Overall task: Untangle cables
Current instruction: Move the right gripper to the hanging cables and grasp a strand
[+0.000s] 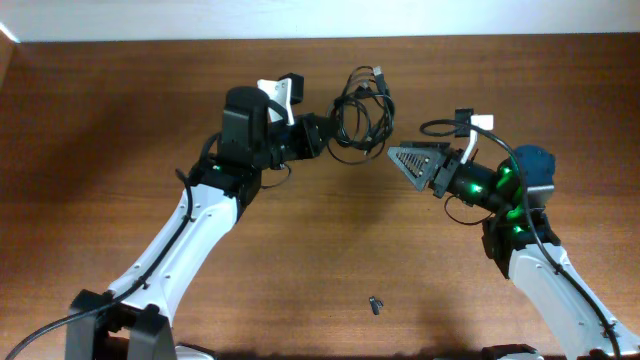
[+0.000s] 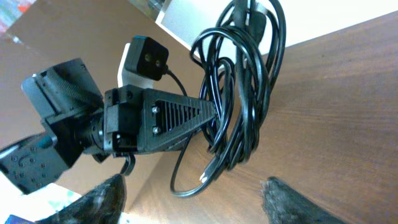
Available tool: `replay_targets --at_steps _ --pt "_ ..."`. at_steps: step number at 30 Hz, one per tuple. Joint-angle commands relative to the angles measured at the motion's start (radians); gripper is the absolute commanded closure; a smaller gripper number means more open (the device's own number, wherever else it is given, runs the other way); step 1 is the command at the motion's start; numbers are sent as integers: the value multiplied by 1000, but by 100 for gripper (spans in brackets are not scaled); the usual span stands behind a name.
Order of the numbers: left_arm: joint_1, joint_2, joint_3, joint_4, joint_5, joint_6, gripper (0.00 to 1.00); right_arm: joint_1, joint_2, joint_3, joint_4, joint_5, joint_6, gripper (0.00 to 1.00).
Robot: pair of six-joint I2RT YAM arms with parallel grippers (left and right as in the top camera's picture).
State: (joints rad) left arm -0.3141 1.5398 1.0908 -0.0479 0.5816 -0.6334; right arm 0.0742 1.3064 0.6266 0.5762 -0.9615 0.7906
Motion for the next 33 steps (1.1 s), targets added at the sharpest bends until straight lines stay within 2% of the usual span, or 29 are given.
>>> replay_targets --at_steps 1,3,8,12,18,20,22,23,24,26,30,33 --pt "-10 -20 8 6 48 -29 100 11 -1 13 -5 25 -1 34" --pt "-11 -20 8 -2 60 -29 100 11 -1 13 -12 47 -1 38" --pt "-22 -20 8 -44 61 14 100 11 2 13 -24 130 -35 40" --pt "-24 -20 8 -42 82 36 100 11 18 13 -31 166 -61 52" --pt "-40 -20 8 -34 92 36 100 12 26 13 -31 188 -61 55" --pt "-61 -20 8 -5 92 35 100 12 26 13 -31 188 -61 63" --pt "-64 -20 8 -4 92 35 100 12 26 13 -31 188 -61 67" --pt "-64 -20 8 -4 92 35 100 12 26 13 -31 188 -61 72" --pt "-64 -20 8 -5 92 35 100 12 26 13 -31 188 -61 82" --pt "-64 -20 8 -5 71 35 100 12 26 13 -31 188 -61 90" --pt "-63 -20 8 -5 8 15 100 12 26 13 -50 187 -61 90" --pt "-63 -20 8 -9 -80 -51 100 13 26 13 -65 177 -61 91"
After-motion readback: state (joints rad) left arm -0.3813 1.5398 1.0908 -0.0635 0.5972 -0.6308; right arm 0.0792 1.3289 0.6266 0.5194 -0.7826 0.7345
